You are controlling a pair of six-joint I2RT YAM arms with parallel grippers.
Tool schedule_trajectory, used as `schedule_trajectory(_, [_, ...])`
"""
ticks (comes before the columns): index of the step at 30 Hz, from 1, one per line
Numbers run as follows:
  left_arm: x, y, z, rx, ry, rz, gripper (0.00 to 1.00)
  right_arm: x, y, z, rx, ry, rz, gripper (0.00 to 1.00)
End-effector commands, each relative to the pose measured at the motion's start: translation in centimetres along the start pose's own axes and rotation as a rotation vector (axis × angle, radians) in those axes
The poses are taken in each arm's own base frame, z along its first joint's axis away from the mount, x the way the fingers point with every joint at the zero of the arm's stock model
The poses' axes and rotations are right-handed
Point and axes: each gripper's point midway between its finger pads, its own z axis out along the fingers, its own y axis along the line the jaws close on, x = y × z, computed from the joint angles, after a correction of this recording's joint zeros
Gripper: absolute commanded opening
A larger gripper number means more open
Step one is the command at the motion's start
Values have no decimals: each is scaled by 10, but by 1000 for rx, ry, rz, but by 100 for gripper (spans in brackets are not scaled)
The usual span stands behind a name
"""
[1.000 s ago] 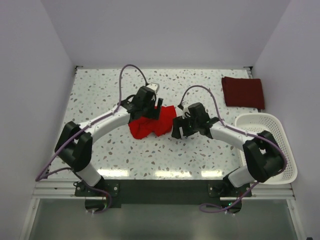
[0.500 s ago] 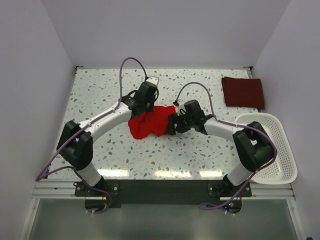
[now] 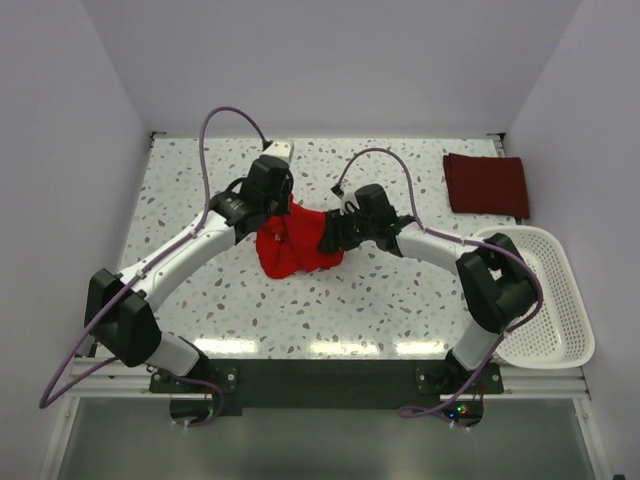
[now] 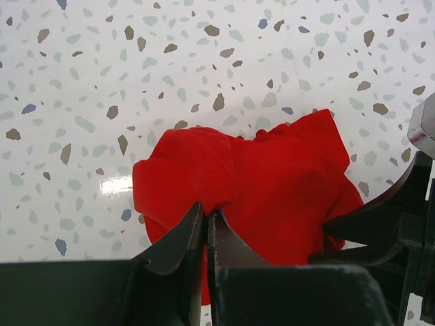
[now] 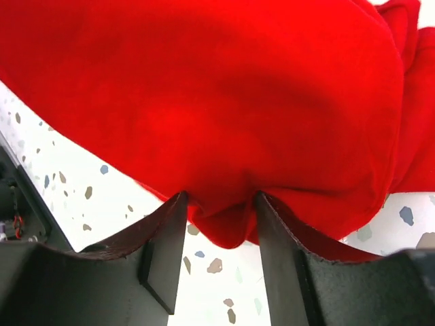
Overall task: Fold and stack the t-shirts
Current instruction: Flatten the tshirt out
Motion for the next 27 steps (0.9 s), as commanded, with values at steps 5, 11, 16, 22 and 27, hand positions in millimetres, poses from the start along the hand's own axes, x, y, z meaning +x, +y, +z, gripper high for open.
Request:
schedule_trajectory(5, [-18,10,-11,17,-52,-77,5,-20,13,-1,-21,-44,-36,28])
schedule_trajectory(11, [-34,16,-11,38,-73,-105,5,-29,10,7,0,-44,-34,0])
schedule_trajectory(16, [-62,39,-5,12,-114,-143,4,-83,22,-5,34,-117,-111,0])
schedule_trajectory(22, [-113,83,17,-119,-215,-195,13,-200,26,-20,195,-320,-227,0])
schedule_trajectory(27, [-122,138,49,-258,-252,-314,49,-242,12,-4,292,-360,-223,51])
